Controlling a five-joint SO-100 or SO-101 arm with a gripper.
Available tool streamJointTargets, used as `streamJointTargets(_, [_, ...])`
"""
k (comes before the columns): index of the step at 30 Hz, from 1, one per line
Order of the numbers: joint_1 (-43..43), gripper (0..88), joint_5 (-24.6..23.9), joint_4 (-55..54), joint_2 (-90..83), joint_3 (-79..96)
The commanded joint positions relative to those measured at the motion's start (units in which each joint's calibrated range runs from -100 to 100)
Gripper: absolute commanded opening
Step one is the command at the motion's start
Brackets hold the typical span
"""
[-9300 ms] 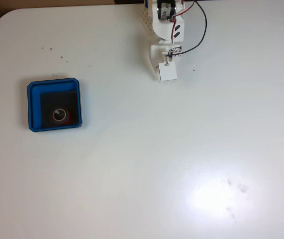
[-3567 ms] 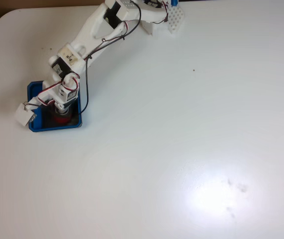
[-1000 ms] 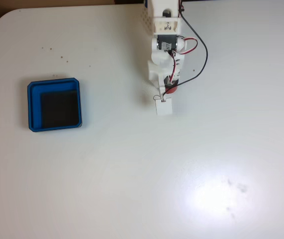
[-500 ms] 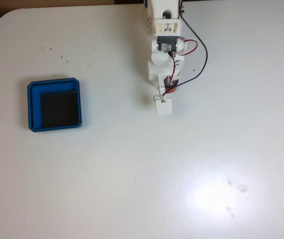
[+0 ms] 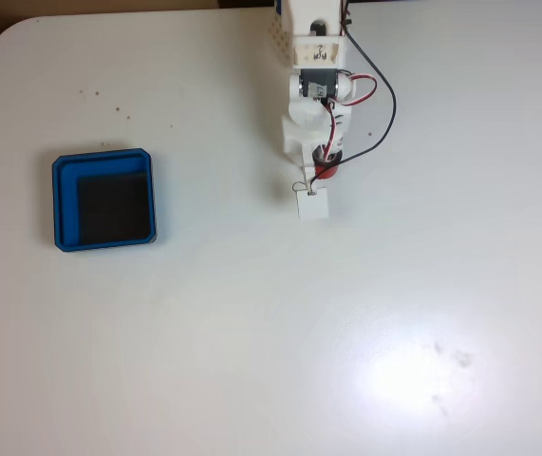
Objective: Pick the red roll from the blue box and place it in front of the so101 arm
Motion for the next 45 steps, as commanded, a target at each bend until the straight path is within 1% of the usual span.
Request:
streamJointTargets(1, [0.1, 5.1, 0.3, -0.9, -0.5, -1.0])
streamJointTargets(15, [0.3, 7.4, 0.2, -0.9, -1.0, -1.7])
streamJointTargets(29, [0.5, 7.4, 0.3, -0.8, -16.3, -1.2])
streamJointTargets(42, [0.7, 7.4, 0.3, -0.2, -44.4, -0.6])
streamJointTargets(45, [1.5, 7.4, 0.3, -0.2, -50.4, 1.7])
